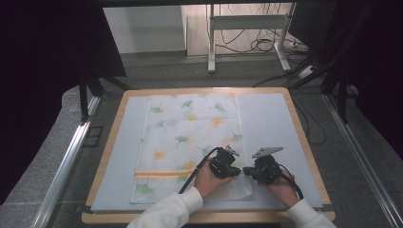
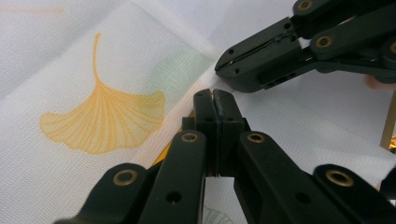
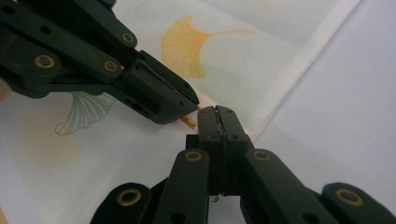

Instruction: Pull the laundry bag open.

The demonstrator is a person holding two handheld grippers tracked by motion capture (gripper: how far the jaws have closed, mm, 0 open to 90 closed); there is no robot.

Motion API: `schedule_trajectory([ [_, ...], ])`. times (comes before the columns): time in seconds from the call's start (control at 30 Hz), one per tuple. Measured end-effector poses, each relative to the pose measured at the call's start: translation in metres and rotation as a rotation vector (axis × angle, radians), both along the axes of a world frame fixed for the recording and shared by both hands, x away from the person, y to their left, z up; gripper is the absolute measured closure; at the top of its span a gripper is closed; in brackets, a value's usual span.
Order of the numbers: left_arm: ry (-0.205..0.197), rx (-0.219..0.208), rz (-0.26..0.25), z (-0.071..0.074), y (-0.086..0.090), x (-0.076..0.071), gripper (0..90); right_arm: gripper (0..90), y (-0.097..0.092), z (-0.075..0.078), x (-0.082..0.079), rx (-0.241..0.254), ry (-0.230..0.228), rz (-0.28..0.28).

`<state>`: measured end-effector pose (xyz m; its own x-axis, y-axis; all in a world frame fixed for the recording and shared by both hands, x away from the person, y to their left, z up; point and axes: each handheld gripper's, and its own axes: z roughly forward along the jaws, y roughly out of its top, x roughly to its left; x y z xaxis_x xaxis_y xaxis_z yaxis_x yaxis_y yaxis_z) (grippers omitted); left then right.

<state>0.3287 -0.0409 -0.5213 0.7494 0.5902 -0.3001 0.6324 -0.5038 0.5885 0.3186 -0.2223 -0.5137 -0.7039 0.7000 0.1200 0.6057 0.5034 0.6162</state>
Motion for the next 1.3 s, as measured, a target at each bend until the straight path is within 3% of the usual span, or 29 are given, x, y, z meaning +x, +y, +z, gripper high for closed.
schedule_trajectory([
  [0.13, 0.013, 0.006, 0.001, 0.0, 0.003, 0.001, 90.0, 89.8, -0.002, -0.002, 0.0, 0.011, 0.021, -0.018],
  [0.37, 0.018, 0.005, 0.017, 0.0, 0.01, -0.001, 90.0, 89.9, -0.001, -0.002, -0.002, 0.006, 0.005, -0.019],
  [0.7, 0.035, -0.012, 0.07, -0.003, 0.058, -0.007, 90.0, 89.9, -0.002, -0.002, -0.002, 0.003, -0.002, -0.003],
  [0.73, 0.043, -0.019, 0.083, -0.004, 0.07, -0.009, 90.0, 89.9, -0.002, -0.002, -0.002, 0.002, -0.003, -0.001],
  [0.77, 0.043, -0.019, 0.083, -0.004, 0.07, -0.009, 90.0, 89.9, -0.002, -0.002, -0.002, 0.002, -0.002, -0.001],
  [1.1, 0.044, -0.022, 0.136, -0.006, 0.13, -0.017, 90.0, 89.9, -0.003, -0.003, -0.002, 0.006, -0.007, 0.012],
  [1.3, 0.025, -0.004, 0.15, -0.006, 0.146, -0.022, 90.0, 89.9, -0.003, -0.003, -0.002, 0.006, -0.007, 0.013],
])
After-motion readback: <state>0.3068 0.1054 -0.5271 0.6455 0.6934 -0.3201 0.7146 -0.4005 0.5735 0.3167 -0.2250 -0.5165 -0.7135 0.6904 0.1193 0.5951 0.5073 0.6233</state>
